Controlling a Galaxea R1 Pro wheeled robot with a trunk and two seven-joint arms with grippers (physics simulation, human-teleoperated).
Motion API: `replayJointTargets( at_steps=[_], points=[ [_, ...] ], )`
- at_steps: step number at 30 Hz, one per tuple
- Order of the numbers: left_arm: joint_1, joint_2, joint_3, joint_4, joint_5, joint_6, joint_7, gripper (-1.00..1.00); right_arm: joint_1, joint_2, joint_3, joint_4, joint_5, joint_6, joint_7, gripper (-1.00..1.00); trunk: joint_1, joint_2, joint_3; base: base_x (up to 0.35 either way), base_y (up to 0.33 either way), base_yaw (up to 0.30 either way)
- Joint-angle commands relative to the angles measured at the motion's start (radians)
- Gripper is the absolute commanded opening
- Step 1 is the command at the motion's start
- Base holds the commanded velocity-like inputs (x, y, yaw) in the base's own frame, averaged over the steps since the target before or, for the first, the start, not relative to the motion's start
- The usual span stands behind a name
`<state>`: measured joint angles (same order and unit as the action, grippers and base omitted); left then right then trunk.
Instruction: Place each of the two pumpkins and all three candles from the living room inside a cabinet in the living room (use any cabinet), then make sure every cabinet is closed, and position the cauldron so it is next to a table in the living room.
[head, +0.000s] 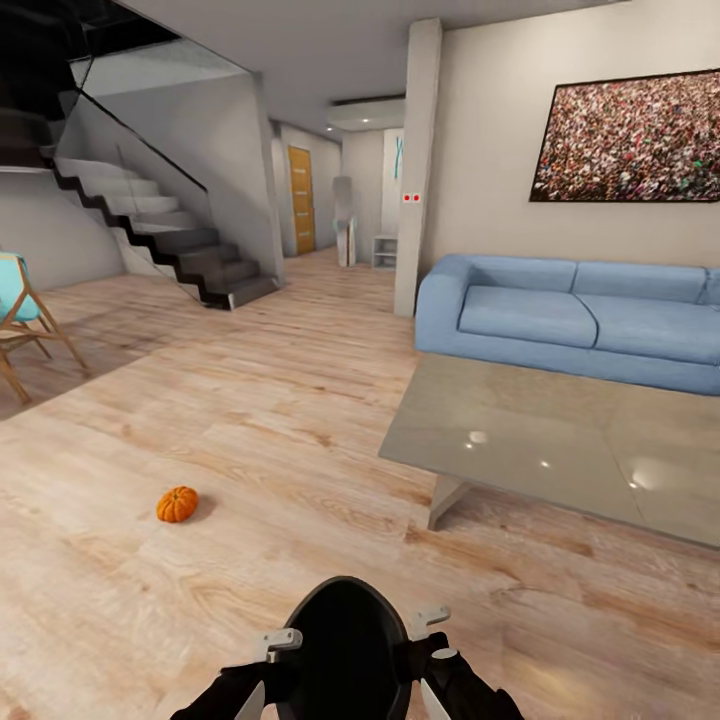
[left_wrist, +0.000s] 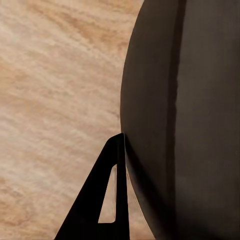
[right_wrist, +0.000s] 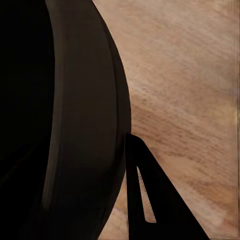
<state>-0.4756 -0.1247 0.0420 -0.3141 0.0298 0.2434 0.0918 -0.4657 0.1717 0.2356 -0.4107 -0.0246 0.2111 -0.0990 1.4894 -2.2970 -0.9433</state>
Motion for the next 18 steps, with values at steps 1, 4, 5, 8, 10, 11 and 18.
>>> replayJointTargets(
  at_steps=[1, 4, 5, 8, 10, 11, 18],
  points=[
    [0.0, -0.001, -0.008, 0.001, 0.007, 0.007, -0.001, -1.0, -0.001, 0.0, 0.027, -0.011, -0.012, 0.005, 0.03, -1.0, 0.0, 0.0, -0.001, 0.0, 0.0, -0.257],
    [0.0, -0.001, -0.008, 0.001, 0.007, 0.007, -0.001, -1.0, -0.001, 0.0, 0.027, -0.011, -0.012, 0.005, 0.03, -1.0, 0.0, 0.0, -0.001, 0.0, 0.0, -0.257],
    [0.0, -0.001, -0.008, 0.001, 0.007, 0.007, -0.001, -1.0, -0.001, 0.0, 0.027, -0.011, -0.012, 0.005, 0.031, -1.0, 0.0, 0.0, -0.001, 0.0, 0.0, -0.257],
    [0.0, -0.001, -0.008, 0.001, 0.007, 0.007, -0.001, -1.0, -0.001, 0.0, 0.027, -0.011, -0.012, 0.005, 0.03, -1.0, 0.0, 0.0, -0.001, 0.0, 0.0, -0.257],
    [0.0, -0.001, -0.008, 0.001, 0.007, 0.007, -0.001, -1.0, -0.001, 0.0, 0.027, -0.011, -0.012, 0.005, 0.03, -1.0, 0.0, 0.0, -0.001, 0.0, 0.0, -0.257],
    [0.0, -0.001, -0.008, 0.001, 0.007, 0.007, -0.001, -1.0, -0.001, 0.0, 0.027, -0.011, -0.012, 0.005, 0.03, -1.0, 0.0, 0.0, -0.001, 0.0, 0.0, -0.257],
    [0.0, -0.001, -0.008, 0.001, 0.007, 0.007, -0.001, -1.0, -0.001, 0.0, 0.027, -0.011, -0.012, 0.005, 0.03, -1.0, 0.0, 0.0, -0.001, 0.0, 0.0, -0.257]
  ],
)
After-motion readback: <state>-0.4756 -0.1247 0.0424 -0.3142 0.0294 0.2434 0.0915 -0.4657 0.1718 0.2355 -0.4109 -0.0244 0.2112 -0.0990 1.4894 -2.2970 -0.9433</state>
